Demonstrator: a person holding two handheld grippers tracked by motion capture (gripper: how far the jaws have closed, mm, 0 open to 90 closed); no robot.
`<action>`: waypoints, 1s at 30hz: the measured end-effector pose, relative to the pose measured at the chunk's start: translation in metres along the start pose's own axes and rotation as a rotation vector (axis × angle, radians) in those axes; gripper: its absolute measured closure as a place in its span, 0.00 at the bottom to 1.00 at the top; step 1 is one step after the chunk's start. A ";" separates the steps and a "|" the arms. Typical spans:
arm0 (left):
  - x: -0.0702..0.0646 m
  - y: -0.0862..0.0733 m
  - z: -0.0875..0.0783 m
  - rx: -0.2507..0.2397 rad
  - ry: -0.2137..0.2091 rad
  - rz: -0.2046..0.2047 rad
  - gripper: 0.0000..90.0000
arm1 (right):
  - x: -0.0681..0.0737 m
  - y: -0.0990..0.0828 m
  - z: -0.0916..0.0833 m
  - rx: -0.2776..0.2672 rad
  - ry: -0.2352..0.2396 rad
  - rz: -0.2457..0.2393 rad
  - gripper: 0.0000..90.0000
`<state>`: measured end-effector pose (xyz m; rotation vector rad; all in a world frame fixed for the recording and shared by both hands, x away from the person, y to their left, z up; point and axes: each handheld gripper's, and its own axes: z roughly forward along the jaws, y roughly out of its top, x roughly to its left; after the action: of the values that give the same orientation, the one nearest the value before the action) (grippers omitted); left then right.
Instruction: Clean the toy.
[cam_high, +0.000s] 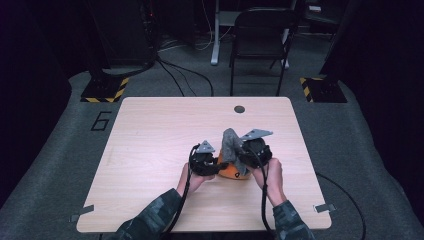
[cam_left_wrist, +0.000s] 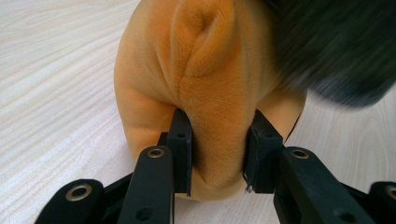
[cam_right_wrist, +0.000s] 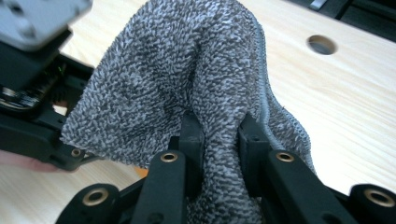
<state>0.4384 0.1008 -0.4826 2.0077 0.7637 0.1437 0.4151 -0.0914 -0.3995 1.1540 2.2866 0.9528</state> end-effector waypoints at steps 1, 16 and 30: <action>-0.001 0.000 0.000 0.003 0.007 0.004 0.75 | 0.001 -0.002 0.008 0.018 -0.011 -0.017 0.84; -0.001 -0.001 0.002 -0.002 0.004 0.000 0.75 | -0.045 -0.038 0.011 0.104 -0.066 0.088 0.84; 0.000 0.000 0.003 -0.009 -0.004 -0.004 0.75 | -0.076 -0.080 0.055 0.278 -0.108 0.176 0.84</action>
<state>0.4397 0.0991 -0.4841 1.9976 0.7633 0.1409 0.4491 -0.1656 -0.4911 1.5036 2.3100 0.6249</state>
